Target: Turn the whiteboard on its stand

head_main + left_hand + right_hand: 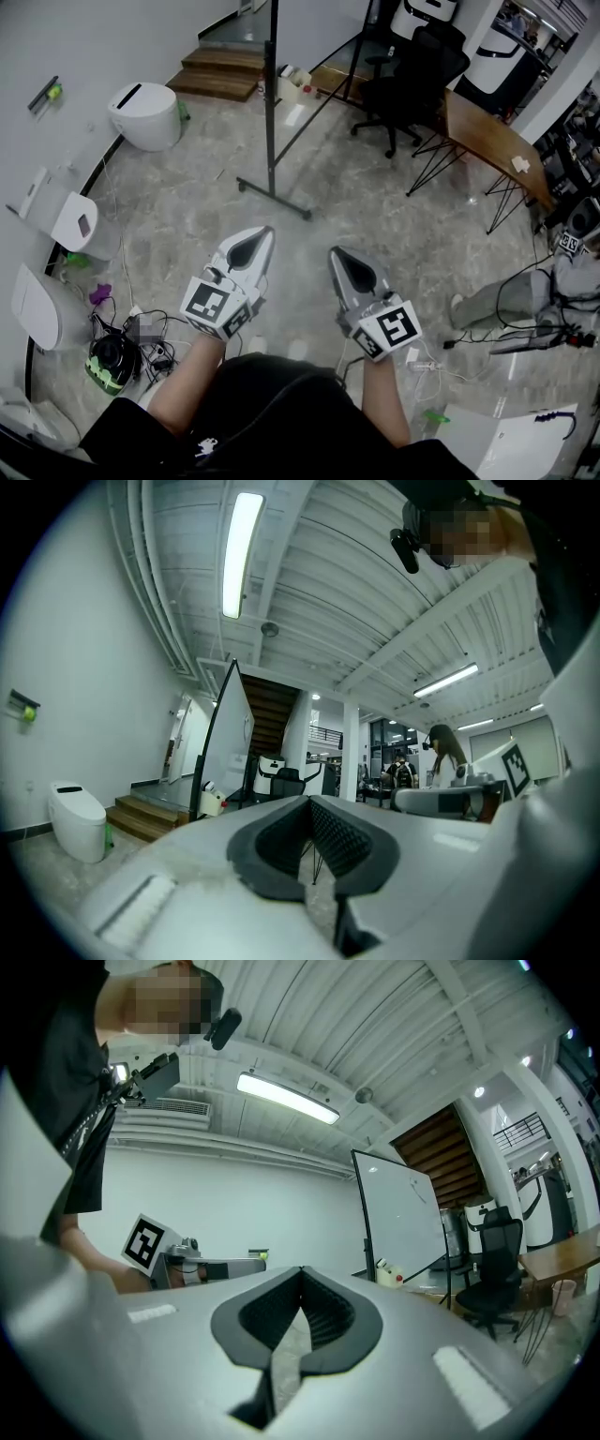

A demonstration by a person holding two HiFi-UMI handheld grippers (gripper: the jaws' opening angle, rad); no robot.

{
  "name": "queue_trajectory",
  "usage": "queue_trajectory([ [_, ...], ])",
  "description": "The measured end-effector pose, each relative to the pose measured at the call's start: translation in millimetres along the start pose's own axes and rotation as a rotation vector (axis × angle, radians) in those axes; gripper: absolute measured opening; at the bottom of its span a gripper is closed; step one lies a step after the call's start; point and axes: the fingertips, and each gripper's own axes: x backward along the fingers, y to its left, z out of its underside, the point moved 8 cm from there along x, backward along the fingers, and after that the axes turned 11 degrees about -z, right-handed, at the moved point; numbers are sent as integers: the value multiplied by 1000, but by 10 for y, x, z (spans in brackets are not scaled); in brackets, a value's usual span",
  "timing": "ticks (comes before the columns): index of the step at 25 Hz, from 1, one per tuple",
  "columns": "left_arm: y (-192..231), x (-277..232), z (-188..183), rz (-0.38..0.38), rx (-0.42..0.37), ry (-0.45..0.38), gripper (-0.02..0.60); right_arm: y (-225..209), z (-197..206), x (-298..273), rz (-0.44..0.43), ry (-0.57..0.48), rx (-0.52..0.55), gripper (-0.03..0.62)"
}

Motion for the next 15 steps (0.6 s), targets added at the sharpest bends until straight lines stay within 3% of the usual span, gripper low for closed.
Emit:
queue_trajectory([
  [15, -241, -175, 91, -44, -2, 10, 5, -300, 16, 241, -63, 3, -21, 5],
])
